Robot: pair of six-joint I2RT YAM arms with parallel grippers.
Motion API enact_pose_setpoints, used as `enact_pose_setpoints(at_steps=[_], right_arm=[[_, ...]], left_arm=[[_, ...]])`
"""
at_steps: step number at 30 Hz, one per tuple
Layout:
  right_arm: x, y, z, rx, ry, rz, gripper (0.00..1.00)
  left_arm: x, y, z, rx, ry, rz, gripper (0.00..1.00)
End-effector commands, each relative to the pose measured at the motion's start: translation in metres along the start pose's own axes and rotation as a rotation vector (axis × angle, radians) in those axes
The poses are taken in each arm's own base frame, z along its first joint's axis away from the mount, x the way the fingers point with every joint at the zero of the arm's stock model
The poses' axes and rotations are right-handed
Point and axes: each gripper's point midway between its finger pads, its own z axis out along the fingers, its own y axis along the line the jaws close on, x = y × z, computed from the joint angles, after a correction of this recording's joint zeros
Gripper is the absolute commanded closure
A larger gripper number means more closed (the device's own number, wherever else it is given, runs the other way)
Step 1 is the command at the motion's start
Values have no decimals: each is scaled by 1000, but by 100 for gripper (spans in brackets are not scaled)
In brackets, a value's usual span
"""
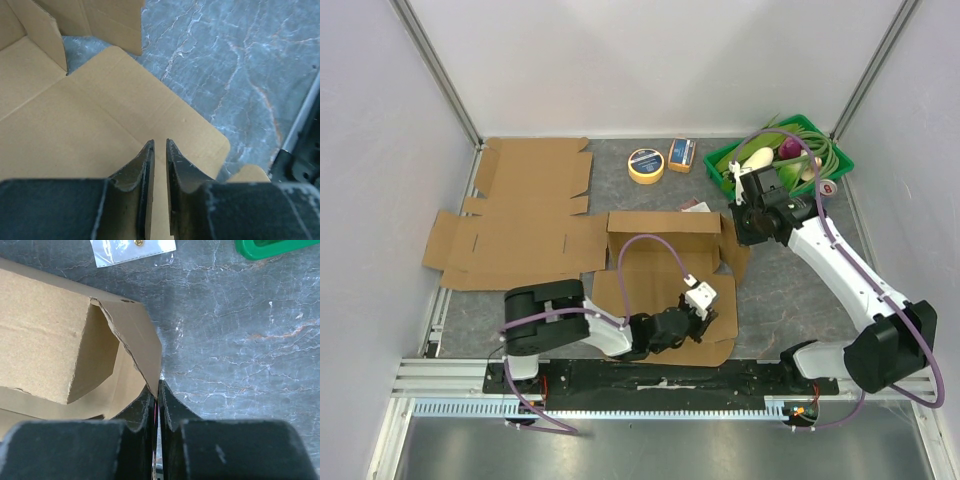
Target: Fold the paper box
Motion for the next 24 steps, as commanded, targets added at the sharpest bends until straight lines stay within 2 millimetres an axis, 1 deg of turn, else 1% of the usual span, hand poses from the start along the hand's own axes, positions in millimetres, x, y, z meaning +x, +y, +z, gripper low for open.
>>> enact_pose_setpoints(at_steps=[1,3,4,6,8,9,10,11,12,13,16,17,19,20,22,23,24], right_arm=[[-8,8,-8,-28,2,50,90],[-8,8,-9,-27,0,62,90],[-8,9,-9,-31,4,68,90],[-7,11,-11,-34,2,96,90],[-8,13,-12,-41,-1,130,90],[-9,14,-12,-45,-3,138,89],[-9,16,-12,-48,1,141,89],[-13,16,-14,-49,-6,152,89],[-11,16,-13,-44,11,150,89],[-11,16,-14,-44,17,149,89],[-11,13,-15,-32,23,135,89],[-10,8,-15,-1,26,130,89],[-9,6,-16,8,30,131,89],[-6,7,-15,3,31,145,89],[-1,16,-11,-22,32,239,89],[5,21,-5,-43,27,275,86],[8,26,-3,-60,26,311,85]], left_arm=[[-31,-10,31,-30,-125,6,78],[-11,-6,39,-51,-75,23,79],[-9,-1,40,-85,-71,20,83],[3,10,39,-126,-49,10,87],[11,13,39,-141,-33,16,89],[16,14,41,-149,-19,15,92],[26,19,40,-173,13,22,94],[31,20,40,-182,21,1,95],[41,24,39,-189,38,1,96],[44,25,39,-193,42,-13,97],[48,24,37,-182,48,-12,98],[47,24,37,-180,47,-11,98],[46,24,37,-183,42,-18,98],[45,23,37,-177,36,-19,98],[45,22,37,-170,35,-14,98],[40,20,38,-158,17,-18,98],[39,18,37,-149,13,-15,98]])
